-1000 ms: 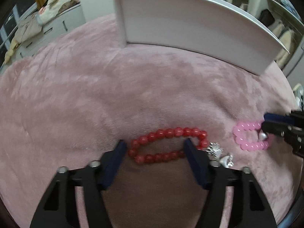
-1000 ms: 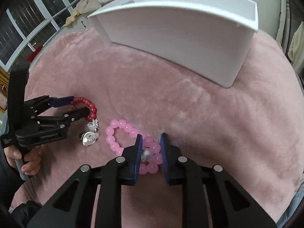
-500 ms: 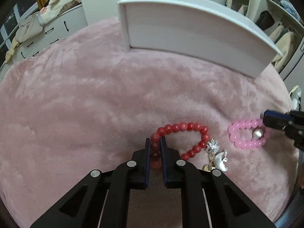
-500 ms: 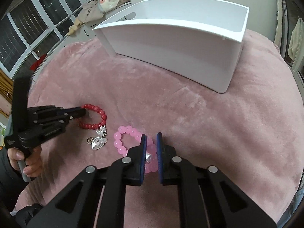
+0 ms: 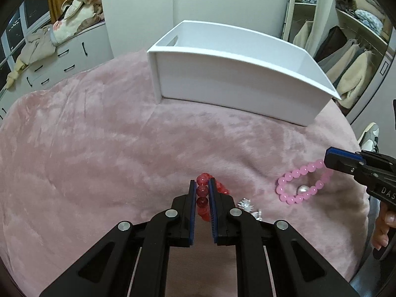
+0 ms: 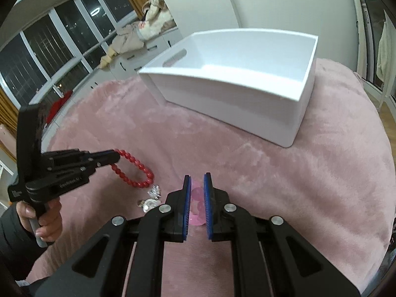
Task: Organize jewelry
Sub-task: 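Lift both held bracelets and carry them toward the white box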
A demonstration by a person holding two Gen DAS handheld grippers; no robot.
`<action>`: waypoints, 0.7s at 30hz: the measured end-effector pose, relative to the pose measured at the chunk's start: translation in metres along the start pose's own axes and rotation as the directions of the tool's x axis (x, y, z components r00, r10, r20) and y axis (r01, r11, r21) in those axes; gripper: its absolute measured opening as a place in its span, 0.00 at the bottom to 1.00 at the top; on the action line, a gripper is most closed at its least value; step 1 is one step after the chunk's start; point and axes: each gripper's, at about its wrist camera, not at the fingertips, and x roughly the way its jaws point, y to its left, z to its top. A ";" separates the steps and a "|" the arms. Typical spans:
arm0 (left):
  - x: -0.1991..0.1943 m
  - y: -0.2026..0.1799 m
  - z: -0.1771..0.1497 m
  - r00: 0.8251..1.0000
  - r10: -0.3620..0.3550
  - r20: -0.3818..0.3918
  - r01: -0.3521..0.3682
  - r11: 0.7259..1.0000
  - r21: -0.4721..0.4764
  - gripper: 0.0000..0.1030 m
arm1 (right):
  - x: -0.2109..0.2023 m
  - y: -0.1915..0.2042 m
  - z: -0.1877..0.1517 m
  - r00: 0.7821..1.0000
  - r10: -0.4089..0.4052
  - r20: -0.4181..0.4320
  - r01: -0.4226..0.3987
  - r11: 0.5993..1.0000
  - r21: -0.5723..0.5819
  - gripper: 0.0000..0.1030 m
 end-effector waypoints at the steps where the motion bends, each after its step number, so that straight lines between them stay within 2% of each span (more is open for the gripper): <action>1: -0.001 0.000 0.001 1.000 -0.001 0.002 0.001 1.000 0.000 0.14 | -0.003 0.001 0.001 1.000 0.004 0.011 -0.004 1.000 0.000 0.10; 10: -0.016 -0.016 0.008 0.999 -0.015 0.029 0.014 0.999 0.030 0.14 | -0.024 0.009 0.009 0.996 0.013 0.084 -0.013 1.000 -0.004 0.10; 11: -0.017 -0.018 0.009 0.999 -0.019 0.030 0.018 0.999 0.033 0.14 | -0.025 0.009 0.009 0.996 0.016 0.088 -0.016 1.000 -0.001 0.09; 12: -0.018 -0.019 0.010 0.999 -0.022 0.031 0.021 0.999 0.034 0.14 | -0.028 0.009 0.010 0.995 0.020 0.095 -0.020 1.000 -0.001 0.00; 15: -0.023 -0.024 0.014 0.999 -0.028 0.040 0.027 0.999 0.037 0.14 | -0.036 0.013 0.012 0.993 0.015 0.115 -0.014 1.000 -0.004 0.01; 18: -0.025 -0.029 0.016 0.999 -0.028 0.045 0.026 0.998 0.050 0.14 | -0.036 0.011 0.012 0.994 -0.003 0.107 0.003 1.000 -0.002 0.01; 21: -0.024 -0.032 0.016 0.999 -0.031 0.044 0.028 0.998 0.053 0.14 | -0.027 0.006 0.008 0.997 -0.043 0.059 0.044 0.999 -0.001 0.04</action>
